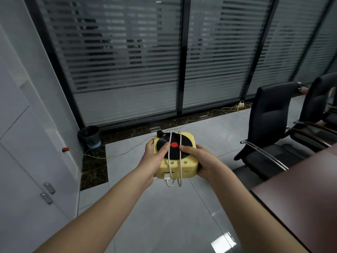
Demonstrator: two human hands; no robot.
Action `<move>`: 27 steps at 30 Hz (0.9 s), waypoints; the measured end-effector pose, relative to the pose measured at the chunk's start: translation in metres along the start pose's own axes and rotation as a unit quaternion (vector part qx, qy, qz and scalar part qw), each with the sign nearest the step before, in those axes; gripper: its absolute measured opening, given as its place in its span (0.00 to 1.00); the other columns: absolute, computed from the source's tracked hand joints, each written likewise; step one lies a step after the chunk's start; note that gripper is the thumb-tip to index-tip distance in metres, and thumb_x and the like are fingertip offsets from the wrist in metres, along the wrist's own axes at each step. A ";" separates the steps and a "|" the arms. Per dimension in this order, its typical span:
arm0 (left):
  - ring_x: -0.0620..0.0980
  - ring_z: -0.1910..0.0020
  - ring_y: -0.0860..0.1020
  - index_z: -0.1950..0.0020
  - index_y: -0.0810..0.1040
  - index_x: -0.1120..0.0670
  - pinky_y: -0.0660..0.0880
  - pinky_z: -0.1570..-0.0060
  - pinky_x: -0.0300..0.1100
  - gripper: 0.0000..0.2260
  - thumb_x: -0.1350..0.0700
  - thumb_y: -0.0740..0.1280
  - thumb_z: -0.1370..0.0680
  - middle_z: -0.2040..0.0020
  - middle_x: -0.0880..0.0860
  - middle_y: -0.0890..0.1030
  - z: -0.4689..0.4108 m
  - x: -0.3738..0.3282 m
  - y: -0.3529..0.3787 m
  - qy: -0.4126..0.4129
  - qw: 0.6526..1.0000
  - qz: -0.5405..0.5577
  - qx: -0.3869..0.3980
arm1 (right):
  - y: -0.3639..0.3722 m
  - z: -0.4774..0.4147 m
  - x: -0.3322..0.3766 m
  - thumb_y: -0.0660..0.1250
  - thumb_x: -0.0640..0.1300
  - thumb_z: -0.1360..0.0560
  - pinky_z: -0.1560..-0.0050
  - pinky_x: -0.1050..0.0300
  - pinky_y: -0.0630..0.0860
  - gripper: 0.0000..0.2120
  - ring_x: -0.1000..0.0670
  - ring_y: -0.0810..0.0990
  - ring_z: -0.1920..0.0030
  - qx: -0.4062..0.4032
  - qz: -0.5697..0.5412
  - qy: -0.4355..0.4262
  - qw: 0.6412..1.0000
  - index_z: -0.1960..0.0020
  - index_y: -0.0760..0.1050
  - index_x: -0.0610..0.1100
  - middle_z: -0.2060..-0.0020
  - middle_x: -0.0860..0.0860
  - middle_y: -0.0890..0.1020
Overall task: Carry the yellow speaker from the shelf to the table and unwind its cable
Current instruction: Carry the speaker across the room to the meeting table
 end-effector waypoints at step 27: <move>0.56 0.40 0.78 0.28 0.62 0.43 0.75 0.40 0.58 0.29 0.41 0.67 0.27 0.35 0.51 0.76 -0.365 -0.120 0.007 0.022 0.991 -0.045 0.121 | 0.026 -0.311 0.125 0.76 0.43 0.35 0.48 0.42 0.80 0.30 0.39 0.83 0.48 -0.105 -0.050 -0.015 0.993 0.36 0.71 0.40 0.45 0.39 0.82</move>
Point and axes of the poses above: each hand's wrist, its own z-axis away from the middle knuckle, its own y-axis out of the palm, x = y × z, the point moved 7 cm from there along -z, towards the middle knuckle
